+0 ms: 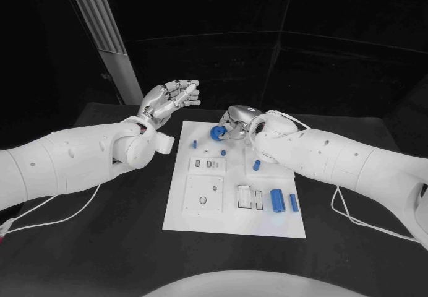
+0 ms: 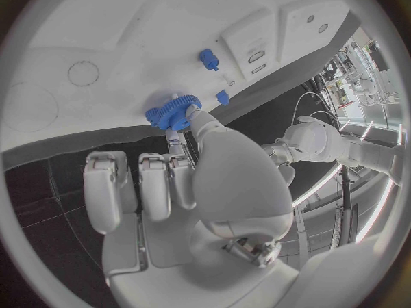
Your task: Assemble the parts on the task board
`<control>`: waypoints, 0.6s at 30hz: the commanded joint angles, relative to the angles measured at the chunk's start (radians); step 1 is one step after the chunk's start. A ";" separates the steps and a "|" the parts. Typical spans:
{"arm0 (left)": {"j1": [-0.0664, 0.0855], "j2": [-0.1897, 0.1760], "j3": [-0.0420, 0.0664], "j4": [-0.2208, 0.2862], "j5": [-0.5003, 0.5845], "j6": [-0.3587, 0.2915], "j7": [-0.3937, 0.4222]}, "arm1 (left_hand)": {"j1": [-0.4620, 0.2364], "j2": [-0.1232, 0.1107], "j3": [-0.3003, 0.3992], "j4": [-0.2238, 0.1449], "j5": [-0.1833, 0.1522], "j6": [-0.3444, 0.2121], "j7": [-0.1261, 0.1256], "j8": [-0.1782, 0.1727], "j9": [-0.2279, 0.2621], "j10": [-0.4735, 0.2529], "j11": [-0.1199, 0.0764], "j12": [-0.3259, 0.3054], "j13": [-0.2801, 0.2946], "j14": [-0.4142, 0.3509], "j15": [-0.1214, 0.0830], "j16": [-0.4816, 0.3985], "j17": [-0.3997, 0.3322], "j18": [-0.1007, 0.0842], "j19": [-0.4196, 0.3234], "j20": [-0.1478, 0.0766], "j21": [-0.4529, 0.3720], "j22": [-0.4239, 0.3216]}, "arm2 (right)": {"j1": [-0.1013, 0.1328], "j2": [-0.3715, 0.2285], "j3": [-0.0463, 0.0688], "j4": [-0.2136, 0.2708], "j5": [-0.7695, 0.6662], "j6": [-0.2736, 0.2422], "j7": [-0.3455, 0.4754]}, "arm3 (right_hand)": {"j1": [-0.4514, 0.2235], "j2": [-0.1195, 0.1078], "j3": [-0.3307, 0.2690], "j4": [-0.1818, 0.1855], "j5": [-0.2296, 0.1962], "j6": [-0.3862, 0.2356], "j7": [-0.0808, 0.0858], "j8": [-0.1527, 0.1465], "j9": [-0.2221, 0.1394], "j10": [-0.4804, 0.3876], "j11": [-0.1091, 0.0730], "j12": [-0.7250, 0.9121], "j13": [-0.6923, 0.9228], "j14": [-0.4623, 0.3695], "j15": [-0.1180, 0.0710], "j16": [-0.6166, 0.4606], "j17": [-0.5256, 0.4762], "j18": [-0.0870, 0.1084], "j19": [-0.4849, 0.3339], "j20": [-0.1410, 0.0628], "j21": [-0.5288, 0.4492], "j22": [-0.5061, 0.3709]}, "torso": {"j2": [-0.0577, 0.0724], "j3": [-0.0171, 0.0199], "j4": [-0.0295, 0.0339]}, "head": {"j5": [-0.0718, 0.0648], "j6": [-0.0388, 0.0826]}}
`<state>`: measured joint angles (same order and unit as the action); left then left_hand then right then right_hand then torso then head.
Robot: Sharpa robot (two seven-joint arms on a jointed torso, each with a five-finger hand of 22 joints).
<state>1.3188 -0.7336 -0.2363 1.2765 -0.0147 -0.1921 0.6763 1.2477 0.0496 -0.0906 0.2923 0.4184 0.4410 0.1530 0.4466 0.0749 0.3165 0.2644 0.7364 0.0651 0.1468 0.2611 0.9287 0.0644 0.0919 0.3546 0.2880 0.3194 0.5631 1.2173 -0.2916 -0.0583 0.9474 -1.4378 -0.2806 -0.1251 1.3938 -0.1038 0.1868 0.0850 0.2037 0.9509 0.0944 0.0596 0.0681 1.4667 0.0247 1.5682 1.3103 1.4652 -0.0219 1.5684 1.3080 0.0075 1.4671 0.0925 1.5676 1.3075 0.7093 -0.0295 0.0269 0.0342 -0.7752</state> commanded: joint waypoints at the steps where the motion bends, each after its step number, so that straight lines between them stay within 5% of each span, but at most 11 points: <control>1: 0.002 0.001 0.001 -0.001 -0.005 0.007 0.146 | -0.001 0.007 -0.005 0.000 0.004 -0.006 0.142 0.007 -0.001 -0.007 0.001 0.005 0.000 -0.006 0.001 -0.004 0.000 -0.006 -0.007 0.003 -0.004 -0.002 | -0.005 -0.004 -0.003 -0.001 -0.013 0.030 -0.009 | 0.010 -0.003 -0.002 -0.007 -0.004 -0.009 0.001 0.003 0.000 0.104 -0.006 0.003 0.260 0.106 -0.007 0.002 0.263 -0.007 0.104 -0.007 0.003 0.263 | 0.001 0.0003 -0.0001 | -0.001 -0.001; 18: 0.002 0.001 0.001 -0.006 -0.005 0.007 0.146 | 0.000 0.007 -0.006 0.000 0.004 -0.007 0.142 0.008 -0.001 -0.007 0.001 0.006 0.000 -0.007 0.001 -0.004 0.000 -0.006 -0.008 0.003 -0.005 -0.003 | -0.006 -0.011 -0.003 0.001 -0.014 0.027 0.004 | -0.009 -0.010 -0.016 0.002 -0.011 -0.023 0.001 0.004 0.001 0.104 -0.007 0.003 0.260 0.106 -0.008 0.002 0.263 -0.007 0.104 -0.010 0.003 0.263 | 0.000 -0.0004 0.0014 | -0.005 -0.003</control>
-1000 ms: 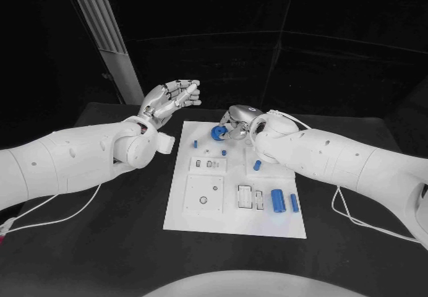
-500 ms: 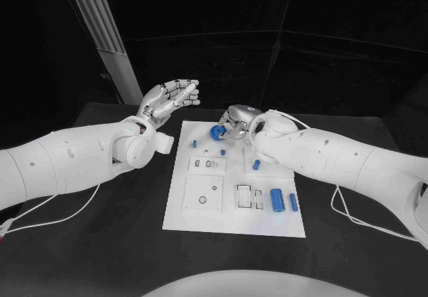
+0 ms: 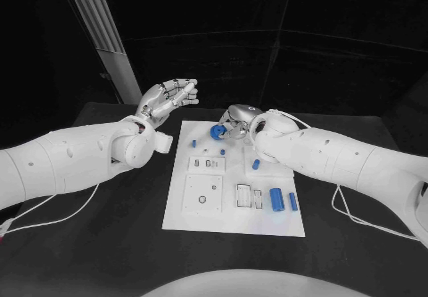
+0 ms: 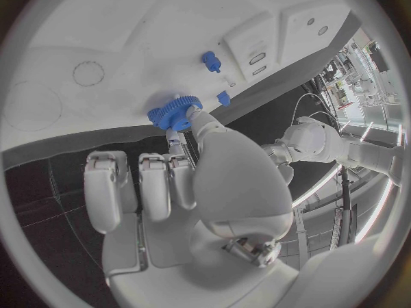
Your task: Assemble the parts on the task board
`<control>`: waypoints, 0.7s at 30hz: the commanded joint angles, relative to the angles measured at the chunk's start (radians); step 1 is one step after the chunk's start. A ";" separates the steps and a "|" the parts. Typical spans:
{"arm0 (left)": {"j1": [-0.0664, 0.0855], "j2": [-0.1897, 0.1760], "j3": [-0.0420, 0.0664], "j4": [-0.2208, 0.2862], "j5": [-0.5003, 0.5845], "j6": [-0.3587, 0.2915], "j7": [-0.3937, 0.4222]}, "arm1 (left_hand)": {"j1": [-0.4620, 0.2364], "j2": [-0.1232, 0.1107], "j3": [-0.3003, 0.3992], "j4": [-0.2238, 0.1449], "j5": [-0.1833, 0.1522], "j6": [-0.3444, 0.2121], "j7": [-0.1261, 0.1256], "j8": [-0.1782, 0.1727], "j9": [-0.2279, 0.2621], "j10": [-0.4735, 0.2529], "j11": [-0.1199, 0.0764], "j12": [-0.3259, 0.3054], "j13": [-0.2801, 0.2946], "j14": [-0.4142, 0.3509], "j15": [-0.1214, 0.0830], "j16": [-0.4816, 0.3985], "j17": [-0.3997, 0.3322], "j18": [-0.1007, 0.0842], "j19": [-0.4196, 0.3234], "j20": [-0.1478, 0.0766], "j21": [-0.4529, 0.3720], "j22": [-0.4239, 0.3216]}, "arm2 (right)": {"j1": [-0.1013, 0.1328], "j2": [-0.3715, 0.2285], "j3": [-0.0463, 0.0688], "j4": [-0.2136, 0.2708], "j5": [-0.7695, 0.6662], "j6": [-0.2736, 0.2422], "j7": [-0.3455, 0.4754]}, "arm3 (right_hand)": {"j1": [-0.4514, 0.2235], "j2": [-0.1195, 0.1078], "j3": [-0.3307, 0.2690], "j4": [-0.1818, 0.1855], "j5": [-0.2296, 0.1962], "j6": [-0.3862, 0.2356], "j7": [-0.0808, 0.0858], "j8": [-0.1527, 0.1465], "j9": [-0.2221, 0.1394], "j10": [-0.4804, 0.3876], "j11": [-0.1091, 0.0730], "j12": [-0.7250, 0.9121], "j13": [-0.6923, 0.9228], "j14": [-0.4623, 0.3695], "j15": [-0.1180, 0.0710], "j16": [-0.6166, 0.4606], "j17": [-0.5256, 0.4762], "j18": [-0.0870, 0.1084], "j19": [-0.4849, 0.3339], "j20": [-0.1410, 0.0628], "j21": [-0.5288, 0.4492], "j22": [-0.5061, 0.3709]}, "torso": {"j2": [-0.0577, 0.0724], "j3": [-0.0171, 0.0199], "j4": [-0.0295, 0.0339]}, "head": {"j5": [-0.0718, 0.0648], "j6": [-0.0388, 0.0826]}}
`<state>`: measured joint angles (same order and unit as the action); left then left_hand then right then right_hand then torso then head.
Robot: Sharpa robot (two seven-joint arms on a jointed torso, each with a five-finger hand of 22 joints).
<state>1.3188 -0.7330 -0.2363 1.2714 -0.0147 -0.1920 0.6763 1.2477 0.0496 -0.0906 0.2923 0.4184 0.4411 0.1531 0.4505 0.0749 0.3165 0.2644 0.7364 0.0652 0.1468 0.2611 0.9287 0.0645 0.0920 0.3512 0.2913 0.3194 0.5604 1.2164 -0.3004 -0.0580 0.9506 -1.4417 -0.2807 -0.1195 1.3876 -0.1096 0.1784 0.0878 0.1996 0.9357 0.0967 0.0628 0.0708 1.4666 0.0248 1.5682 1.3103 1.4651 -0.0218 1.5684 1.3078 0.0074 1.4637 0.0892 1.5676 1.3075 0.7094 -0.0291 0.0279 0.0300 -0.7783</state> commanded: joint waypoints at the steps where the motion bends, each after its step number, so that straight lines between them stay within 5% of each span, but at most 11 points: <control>1: 0.002 0.000 0.001 -0.001 -0.005 0.007 0.146 | 0.000 0.007 -0.006 0.000 0.004 -0.007 0.142 0.004 -0.001 -0.007 0.001 0.006 0.000 -0.006 0.001 -0.004 0.000 -0.007 -0.005 -0.001 -0.005 -0.001 | -0.005 -0.003 -0.003 -0.002 -0.010 0.026 0.000 | -0.003 -0.004 -0.007 -0.001 -0.007 -0.008 -0.001 0.001 -0.002 0.104 -0.007 0.003 0.260 0.106 -0.009 0.002 0.263 -0.007 0.107 -0.007 0.003 0.263 | 0.000 -0.0008 0.0005 | 0.000 0.000; 21: 0.002 0.001 0.001 -0.003 -0.005 0.008 0.146 | 0.000 0.007 -0.006 0.000 0.004 -0.007 0.142 0.004 -0.001 -0.007 0.001 0.006 0.000 -0.006 0.001 -0.004 0.000 -0.007 -0.005 -0.001 -0.005 -0.001 | -0.007 -0.007 -0.003 0.003 -0.009 0.022 0.011 | -0.013 -0.012 -0.021 0.006 -0.024 -0.032 -0.006 0.000 -0.002 0.104 -0.011 0.003 0.260 0.106 -0.011 0.002 0.263 -0.007 0.107 -0.009 0.003 0.263 | 0.000 -0.0007 0.0004 | -0.002 0.000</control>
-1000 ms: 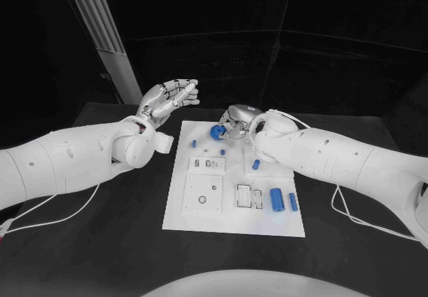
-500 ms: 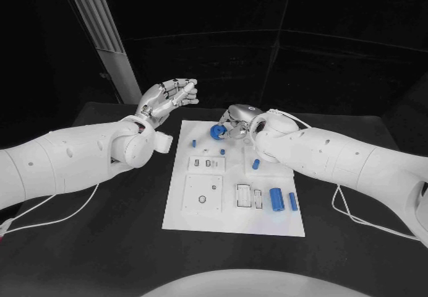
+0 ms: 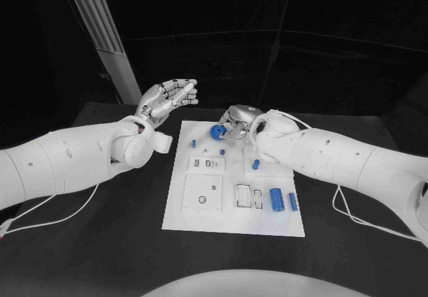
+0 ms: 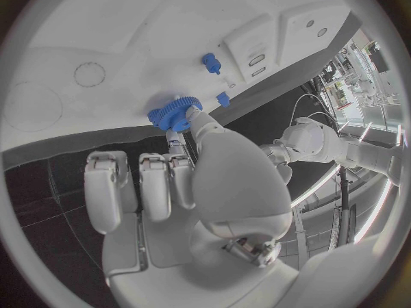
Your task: Assemble the parts on the task board
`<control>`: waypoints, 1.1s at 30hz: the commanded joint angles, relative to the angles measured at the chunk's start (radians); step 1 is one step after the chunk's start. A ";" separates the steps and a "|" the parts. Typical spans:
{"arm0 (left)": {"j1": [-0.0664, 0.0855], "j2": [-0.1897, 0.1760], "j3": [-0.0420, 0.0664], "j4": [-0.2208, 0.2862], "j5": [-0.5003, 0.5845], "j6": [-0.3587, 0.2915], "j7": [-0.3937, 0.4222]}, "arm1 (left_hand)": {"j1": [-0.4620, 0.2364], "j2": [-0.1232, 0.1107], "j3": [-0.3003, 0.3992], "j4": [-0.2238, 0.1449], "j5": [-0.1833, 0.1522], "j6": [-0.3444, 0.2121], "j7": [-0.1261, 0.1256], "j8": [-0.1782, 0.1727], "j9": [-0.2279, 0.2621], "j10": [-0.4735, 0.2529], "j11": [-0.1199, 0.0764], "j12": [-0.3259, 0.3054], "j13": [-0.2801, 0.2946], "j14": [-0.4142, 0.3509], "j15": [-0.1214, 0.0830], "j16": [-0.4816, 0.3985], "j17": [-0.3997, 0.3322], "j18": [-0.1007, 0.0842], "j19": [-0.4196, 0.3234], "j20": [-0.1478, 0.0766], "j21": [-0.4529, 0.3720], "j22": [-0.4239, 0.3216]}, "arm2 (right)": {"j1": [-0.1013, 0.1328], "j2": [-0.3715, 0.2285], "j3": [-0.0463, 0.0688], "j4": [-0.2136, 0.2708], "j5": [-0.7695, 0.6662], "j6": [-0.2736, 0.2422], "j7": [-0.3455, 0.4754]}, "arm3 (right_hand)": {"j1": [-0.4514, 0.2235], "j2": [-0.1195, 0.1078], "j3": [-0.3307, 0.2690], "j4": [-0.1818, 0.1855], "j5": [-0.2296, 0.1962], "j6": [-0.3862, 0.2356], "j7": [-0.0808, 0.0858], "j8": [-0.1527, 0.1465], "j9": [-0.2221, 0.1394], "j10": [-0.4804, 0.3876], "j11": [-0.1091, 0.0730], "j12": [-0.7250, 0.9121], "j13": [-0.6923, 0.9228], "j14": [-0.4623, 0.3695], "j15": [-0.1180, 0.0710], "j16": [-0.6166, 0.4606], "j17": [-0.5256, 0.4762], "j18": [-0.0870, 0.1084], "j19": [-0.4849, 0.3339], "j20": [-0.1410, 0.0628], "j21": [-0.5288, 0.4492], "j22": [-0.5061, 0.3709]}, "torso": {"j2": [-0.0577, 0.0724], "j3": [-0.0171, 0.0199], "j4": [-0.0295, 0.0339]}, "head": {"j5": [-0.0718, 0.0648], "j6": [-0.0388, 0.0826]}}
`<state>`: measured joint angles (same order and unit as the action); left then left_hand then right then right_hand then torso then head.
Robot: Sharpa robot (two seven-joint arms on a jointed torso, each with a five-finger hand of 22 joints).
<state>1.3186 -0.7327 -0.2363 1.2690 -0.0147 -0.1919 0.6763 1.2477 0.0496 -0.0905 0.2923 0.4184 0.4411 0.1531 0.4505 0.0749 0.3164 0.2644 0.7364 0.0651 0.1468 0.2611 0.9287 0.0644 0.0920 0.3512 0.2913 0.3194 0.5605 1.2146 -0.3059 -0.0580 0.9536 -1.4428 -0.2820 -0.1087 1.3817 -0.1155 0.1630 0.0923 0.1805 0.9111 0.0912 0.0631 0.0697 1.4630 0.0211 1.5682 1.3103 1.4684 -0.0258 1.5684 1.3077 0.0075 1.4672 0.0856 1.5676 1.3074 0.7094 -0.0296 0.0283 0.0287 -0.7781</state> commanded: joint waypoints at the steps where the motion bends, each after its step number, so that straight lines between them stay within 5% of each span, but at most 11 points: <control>1: 0.002 0.000 0.001 -0.001 -0.005 0.008 0.146 | 0.000 0.007 -0.006 0.000 0.004 -0.007 0.142 0.004 -0.001 -0.007 0.001 0.006 0.000 -0.006 0.001 -0.004 0.000 -0.006 -0.005 -0.001 -0.005 -0.001 | -0.005 -0.002 -0.003 0.000 -0.007 0.024 0.001 | -0.007 -0.006 -0.006 0.002 -0.005 -0.007 0.000 0.000 -0.001 0.108 -0.007 0.003 0.260 0.102 -0.007 0.002 0.263 -0.008 0.104 -0.006 0.003 0.263 | 0.000 -0.0001 -0.0001 | 0.000 0.000; 22: 0.002 0.000 0.001 -0.001 -0.005 0.009 0.146 | 0.000 0.007 -0.006 0.000 0.004 -0.007 0.142 0.004 -0.001 -0.007 0.001 0.006 0.000 -0.006 0.001 -0.004 0.000 -0.006 -0.005 -0.001 -0.005 -0.001 | -0.007 -0.021 -0.004 0.020 0.000 -0.009 0.018 | -0.013 -0.007 -0.018 0.017 -0.034 -0.013 -0.003 0.006 0.003 0.108 -0.010 0.003 0.260 0.102 -0.011 0.002 0.263 -0.008 0.104 -0.009 0.003 0.263 | 0.001 -0.0003 -0.0002 | -0.001 -0.002; 33: 0.002 -0.001 0.001 -0.001 -0.005 0.009 0.145 | 0.001 0.009 -0.008 0.000 0.004 -0.009 0.142 0.007 -0.001 -0.008 0.001 0.006 0.000 -0.007 0.001 -0.003 0.000 -0.007 -0.008 -0.001 -0.007 -0.003 | -0.008 -0.024 -0.004 0.028 0.003 -0.039 0.026 | 0.001 0.010 -0.010 0.019 -0.033 0.012 -0.005 0.018 0.009 0.108 -0.012 0.003 0.260 0.102 -0.013 0.002 0.263 -0.008 0.104 -0.011 0.003 0.263 | 0.000 -0.0001 -0.0004 | -0.002 -0.003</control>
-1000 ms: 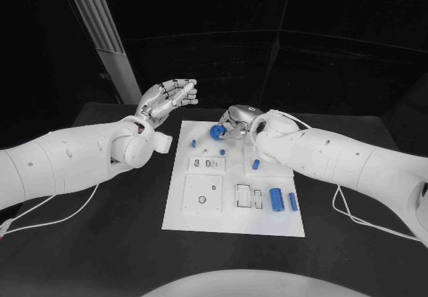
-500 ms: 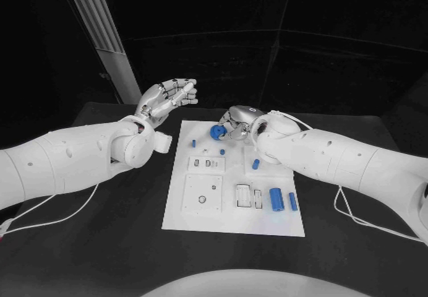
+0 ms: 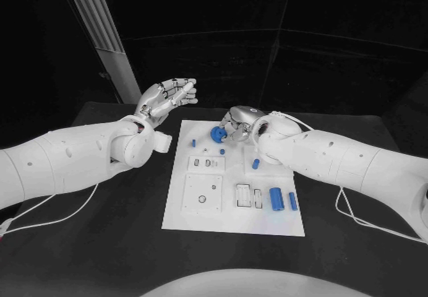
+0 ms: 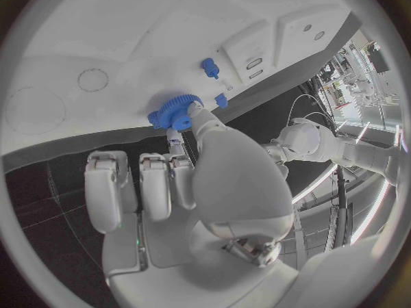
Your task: Assemble the parts on the task board
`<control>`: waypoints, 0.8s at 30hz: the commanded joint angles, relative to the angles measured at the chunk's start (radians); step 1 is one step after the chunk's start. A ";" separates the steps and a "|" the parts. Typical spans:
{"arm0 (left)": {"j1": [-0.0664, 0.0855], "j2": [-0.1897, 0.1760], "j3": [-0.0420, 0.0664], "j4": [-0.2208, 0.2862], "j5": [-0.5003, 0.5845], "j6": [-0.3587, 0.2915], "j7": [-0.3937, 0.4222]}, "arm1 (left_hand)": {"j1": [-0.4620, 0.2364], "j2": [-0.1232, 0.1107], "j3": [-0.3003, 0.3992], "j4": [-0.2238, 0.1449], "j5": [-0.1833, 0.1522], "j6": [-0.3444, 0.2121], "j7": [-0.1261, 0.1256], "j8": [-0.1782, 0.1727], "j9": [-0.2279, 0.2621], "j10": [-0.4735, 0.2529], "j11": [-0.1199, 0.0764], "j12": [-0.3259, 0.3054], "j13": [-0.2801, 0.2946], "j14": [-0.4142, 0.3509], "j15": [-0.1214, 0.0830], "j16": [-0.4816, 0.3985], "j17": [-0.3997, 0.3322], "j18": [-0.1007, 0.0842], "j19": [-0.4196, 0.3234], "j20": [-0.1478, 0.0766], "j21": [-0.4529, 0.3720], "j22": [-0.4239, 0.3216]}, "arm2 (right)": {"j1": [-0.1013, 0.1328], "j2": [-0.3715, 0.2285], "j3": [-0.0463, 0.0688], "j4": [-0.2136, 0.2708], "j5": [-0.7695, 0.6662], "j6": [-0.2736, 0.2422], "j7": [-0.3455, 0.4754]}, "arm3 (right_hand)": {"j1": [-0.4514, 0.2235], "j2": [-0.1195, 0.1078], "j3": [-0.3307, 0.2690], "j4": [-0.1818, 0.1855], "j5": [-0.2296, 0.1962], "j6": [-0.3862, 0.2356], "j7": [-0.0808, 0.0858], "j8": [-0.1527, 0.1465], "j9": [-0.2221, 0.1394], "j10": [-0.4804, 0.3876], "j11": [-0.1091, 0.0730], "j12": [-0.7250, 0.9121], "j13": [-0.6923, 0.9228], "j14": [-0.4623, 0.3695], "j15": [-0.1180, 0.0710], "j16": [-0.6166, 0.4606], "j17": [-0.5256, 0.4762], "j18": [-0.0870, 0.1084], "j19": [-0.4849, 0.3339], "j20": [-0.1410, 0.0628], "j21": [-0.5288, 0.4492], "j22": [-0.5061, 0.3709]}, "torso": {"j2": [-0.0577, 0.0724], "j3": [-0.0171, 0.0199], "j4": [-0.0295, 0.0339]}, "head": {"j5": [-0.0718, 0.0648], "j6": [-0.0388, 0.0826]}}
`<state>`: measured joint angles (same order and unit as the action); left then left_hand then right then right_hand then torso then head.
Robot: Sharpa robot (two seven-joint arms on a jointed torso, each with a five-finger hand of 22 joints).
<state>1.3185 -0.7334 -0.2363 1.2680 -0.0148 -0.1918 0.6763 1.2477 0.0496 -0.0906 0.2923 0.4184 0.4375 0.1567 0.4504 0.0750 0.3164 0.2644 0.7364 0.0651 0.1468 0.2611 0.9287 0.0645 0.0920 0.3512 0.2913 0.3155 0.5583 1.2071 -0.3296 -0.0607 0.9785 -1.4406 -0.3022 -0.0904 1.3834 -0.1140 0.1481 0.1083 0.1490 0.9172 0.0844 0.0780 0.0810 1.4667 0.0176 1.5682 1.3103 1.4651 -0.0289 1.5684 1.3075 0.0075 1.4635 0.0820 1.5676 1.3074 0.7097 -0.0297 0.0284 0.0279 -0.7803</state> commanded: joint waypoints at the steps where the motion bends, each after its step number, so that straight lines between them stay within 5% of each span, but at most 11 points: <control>1: 0.002 0.000 0.001 0.000 -0.005 0.009 0.145 | 0.001 0.009 -0.008 0.000 0.004 -0.005 0.138 0.007 -0.001 -0.008 0.001 0.006 0.000 -0.007 0.001 -0.003 0.000 -0.007 -0.008 -0.001 -0.003 -0.001 | 0.000 -0.001 -0.001 0.004 0.001 -0.022 0.008 | 0.001 0.009 0.006 0.003 -0.001 0.006 0.002 0.003 -0.002 0.104 -0.009 0.003 0.260 0.106 -0.010 0.002 0.263 -0.007 0.107 -0.008 0.003 0.263 | 0.000 0.0000 -0.0005 | -0.001 -0.001; 16: 0.002 0.000 0.001 -0.001 -0.005 0.010 0.145 | 0.001 0.009 -0.008 0.000 0.004 -0.005 0.138 0.007 -0.001 -0.008 0.001 0.006 0.000 -0.007 0.001 -0.003 0.000 -0.007 -0.008 -0.001 -0.003 -0.001 | -0.001 0.001 -0.001 0.009 0.001 -0.042 0.008 | 0.017 0.018 0.013 -0.004 0.001 0.006 0.003 0.000 -0.002 0.104 -0.009 0.003 0.260 0.106 -0.010 0.002 0.263 -0.007 0.107 -0.008 0.003 0.263 | 0.000 -0.0001 0.0010 | -0.004 -0.002; 24: 0.002 0.001 0.001 -0.002 -0.005 0.010 0.145 | 0.001 0.009 -0.008 0.000 0.004 -0.006 0.138 0.008 -0.001 -0.008 0.001 0.007 0.000 -0.007 0.001 -0.003 0.000 -0.007 -0.009 -0.001 -0.004 -0.002 | -0.001 -0.006 -0.001 0.020 0.002 -0.106 0.026 | 0.019 0.031 0.019 -0.003 0.006 0.013 0.010 0.001 -0.001 0.104 -0.005 0.003 0.260 0.106 -0.008 0.002 0.263 -0.007 0.107 -0.007 0.003 0.263 | -0.001 -0.0004 0.0001 | -0.006 0.001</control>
<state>1.3185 -0.7328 -0.2363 1.2667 -0.0148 -0.1916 0.6763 1.2477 0.0496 -0.0906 0.2923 0.4184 0.4375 0.1567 0.4545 0.0749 0.3164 0.2644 0.7364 0.0652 0.1468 0.2611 0.9287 0.0644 0.0920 0.3512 0.2913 0.3155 0.5584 1.2044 -0.3328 -0.0620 0.9947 -1.4400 -0.3486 -0.0863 1.4047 -0.0926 0.1614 0.1041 0.1490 0.9238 0.0912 0.0778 0.0786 1.4667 0.0177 1.5683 1.3103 1.4686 -0.0323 1.5684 1.3074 0.0074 1.4672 0.0784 1.5676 1.3074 0.7097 -0.0300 0.0288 0.0238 -0.7818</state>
